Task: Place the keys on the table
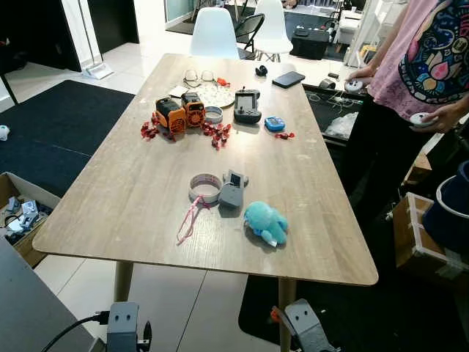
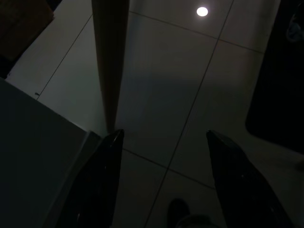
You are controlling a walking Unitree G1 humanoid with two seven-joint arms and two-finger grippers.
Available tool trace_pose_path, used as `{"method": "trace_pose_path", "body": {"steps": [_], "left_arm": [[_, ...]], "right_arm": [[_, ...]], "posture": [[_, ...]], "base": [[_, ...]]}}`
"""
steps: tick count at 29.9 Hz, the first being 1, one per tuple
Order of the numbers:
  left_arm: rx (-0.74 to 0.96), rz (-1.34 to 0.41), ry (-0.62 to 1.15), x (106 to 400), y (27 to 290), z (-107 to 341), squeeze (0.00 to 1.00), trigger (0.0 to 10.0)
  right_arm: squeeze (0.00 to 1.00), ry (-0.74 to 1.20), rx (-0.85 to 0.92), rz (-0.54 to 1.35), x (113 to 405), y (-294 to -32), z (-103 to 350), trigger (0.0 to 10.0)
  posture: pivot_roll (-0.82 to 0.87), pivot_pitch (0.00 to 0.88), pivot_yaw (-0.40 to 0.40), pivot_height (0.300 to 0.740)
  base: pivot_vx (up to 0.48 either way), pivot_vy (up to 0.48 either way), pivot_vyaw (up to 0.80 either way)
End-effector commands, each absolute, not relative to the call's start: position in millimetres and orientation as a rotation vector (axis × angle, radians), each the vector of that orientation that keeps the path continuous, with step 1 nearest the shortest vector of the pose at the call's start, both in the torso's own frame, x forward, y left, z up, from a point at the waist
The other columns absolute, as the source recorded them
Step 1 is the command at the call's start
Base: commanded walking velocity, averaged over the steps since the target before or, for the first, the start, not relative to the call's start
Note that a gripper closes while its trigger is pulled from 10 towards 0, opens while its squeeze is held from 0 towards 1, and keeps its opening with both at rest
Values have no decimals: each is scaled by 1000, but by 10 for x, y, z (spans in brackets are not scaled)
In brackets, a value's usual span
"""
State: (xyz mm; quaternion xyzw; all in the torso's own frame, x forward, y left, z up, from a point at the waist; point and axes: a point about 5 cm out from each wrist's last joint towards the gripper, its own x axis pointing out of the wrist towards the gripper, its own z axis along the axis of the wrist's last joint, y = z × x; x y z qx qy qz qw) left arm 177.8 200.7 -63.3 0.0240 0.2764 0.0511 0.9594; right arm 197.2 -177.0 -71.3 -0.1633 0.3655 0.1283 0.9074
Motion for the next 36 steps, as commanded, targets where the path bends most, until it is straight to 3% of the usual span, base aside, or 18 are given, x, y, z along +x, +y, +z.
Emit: {"method": "trace_pose_path", "body": {"steps": [1, 8, 11, 12, 17, 19, 23, 28, 32, 36], "left_arm": [[66, 104, 583, 1746, 2041, -653, 0, 10000], [68, 102, 581, 1738, 2029, -655, 0, 10000], [70, 98, 576, 1730, 2023, -654, 0, 10000], [70, 98, 576, 1730, 2023, -654, 0, 10000], [70, 94, 570, 1730, 2016, -649, 0, 10000], [69, 93, 569, 1727, 2011, -650, 0, 10000], [68, 93, 568, 1724, 2008, -651, 0, 10000], [67, 91, 569, 1723, 2004, -653, 0, 10000], [64, 88, 571, 1725, 2001, -654, 0, 10000], [63, 91, 571, 1726, 2005, -654, 0, 10000]], "right_arm": [[0, 777, -322, 211, 1938, -1881, -724, 10000], [0, 791, -269, 10, 1939, -2209, -677, 10000], [0, 822, -265, -193, 1839, -2607, -631, 10000], [0, 822, -265, -193, 1839, -2607, -631, 10000], [0, 842, -285, -388, 1670, -3083, -524, 10000], [0, 807, -299, -483, 1642, -3342, -394, 10000], [0, 727, -289, -601, 1682, -3607, -194, 10000], [0, 570, -284, -707, 1863, -3854, 133, 10000], [0, 266, -264, -765, 2346, -4029, 777, 10000], [0, 18, -193, -714, 2828, -3958, 1380, 10000]], "posture": [[56, 64, -53, 740], [51, 59, -51, 740], [50, 57, -51, 740], [50, 57, -51, 740], [45, 57, -52, 740], [43, 58, -52, 740], [39, 59, -51, 740], [34, 63, -49, 740], [33, 69, -48, 740], [39, 71, -50, 740]], "base": [[0, 0, 0], [0, 0, 0], [0, 0, 0], [0, 0, 0], [0, 0, 0], [0, 0, 0], [0, 0, 0], [0, 0, 0], [0, 0, 0], [0, 0, 0]]}}
